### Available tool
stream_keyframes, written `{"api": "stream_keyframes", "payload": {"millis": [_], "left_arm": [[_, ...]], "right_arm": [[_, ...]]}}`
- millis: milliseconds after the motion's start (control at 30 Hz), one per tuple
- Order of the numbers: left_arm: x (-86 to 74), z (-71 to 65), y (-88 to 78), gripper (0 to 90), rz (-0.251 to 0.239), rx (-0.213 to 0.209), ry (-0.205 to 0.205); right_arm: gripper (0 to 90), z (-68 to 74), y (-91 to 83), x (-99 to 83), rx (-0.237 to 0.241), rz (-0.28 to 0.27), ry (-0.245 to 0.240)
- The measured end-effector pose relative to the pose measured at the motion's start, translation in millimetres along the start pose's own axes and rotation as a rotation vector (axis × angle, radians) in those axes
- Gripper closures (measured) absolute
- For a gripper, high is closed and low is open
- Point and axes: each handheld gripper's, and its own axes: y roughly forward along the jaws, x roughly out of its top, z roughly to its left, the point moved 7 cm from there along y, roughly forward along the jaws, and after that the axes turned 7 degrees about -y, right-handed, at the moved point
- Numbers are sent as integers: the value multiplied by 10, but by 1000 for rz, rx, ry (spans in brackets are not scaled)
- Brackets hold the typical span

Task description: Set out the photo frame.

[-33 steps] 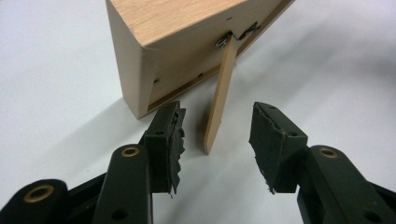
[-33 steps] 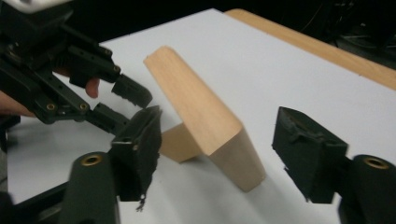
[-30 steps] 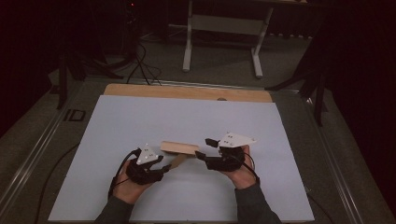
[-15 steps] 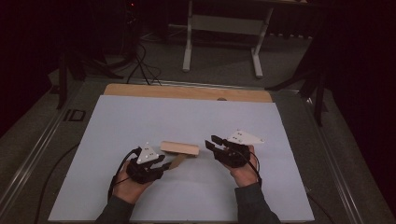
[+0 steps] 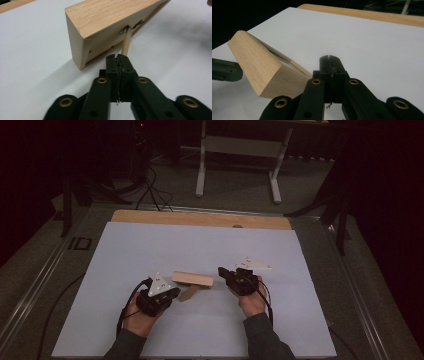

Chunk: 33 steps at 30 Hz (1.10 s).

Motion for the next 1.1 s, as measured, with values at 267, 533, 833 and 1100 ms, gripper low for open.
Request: {"api": "stream_keyframes", "payload": {"millis": [267, 533, 833, 1100], "left_arm": [[14, 70, 49, 897, 0, 11, -40], [56, 106, 114, 898, 11, 23, -36], [84, 102, 181, 897, 17, 43, -13], [84, 117, 227, 897, 38, 43, 6]], "right_arm": [[898, 59, 167, 17, 38, -22, 65], [898, 11, 178, -6, 48, 7, 38], [898, 68, 166, -20, 56, 16, -1], [898, 90, 227, -53, 56, 28, -11]]}}
